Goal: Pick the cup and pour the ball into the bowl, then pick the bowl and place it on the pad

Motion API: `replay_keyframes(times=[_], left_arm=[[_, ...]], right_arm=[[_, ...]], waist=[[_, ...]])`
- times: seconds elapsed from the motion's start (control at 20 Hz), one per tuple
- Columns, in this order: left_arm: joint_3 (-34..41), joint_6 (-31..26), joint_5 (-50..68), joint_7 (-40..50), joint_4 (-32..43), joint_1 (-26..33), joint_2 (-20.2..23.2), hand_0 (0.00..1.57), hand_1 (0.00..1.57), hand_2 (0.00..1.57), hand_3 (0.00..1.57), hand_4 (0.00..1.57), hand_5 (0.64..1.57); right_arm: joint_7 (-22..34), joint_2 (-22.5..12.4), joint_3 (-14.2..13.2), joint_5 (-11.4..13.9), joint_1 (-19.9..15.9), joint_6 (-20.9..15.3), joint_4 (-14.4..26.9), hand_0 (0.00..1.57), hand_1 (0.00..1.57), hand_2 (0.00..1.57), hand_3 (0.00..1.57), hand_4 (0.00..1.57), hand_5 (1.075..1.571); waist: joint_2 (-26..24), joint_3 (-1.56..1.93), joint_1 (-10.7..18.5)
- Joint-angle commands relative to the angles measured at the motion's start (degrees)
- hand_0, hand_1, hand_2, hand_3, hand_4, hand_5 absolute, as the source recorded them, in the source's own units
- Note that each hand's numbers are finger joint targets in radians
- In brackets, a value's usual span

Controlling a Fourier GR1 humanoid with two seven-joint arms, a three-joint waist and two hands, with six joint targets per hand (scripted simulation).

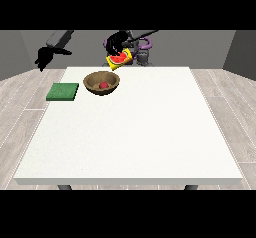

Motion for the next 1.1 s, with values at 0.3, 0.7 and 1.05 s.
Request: replay_keyframes(times=[0.3, 0.7, 1.05], left_arm=[[3.68, -2.67, -2.23, -2.65, -5.8, 2.82, -0.46, 1.53, 1.53, 1.57, 1.57, 1.2, 1.462], [25.57, 15.59, 19.57, -7.21, -15.62, 14.26, 6.73, 0.28, 0.28, 1.57, 1.57, 1.0, 1.571], [37.33, 16.11, 42.96, -17.79, -18.52, 18.29, 1.11, 1.18, 1.18, 1.4, 1.12, 0.77, 1.537]], right_arm=[[2.0, 0.52, 0.0, -1.72, 1.82, 3.83, 2.59, 0.0, 0.0, 0.0, 0.0, 0.46, 1.556], [2.17, -2.26, -2.88, -3.43, 4.95, 2.44, 2.29, 0.0, 0.0, 0.0, 0.0, 0.47, 1.558], [-0.21, 1.35, -3.07, -4.18, 3.6, 0.18, 0.53, 0.0, 0.0, 0.0, 0.0, 0.26, 1.565]], waist=[[0.1, -0.04, 1.37], [0.71, -0.36, 10.82], [9.41, -0.27, 10.49]])
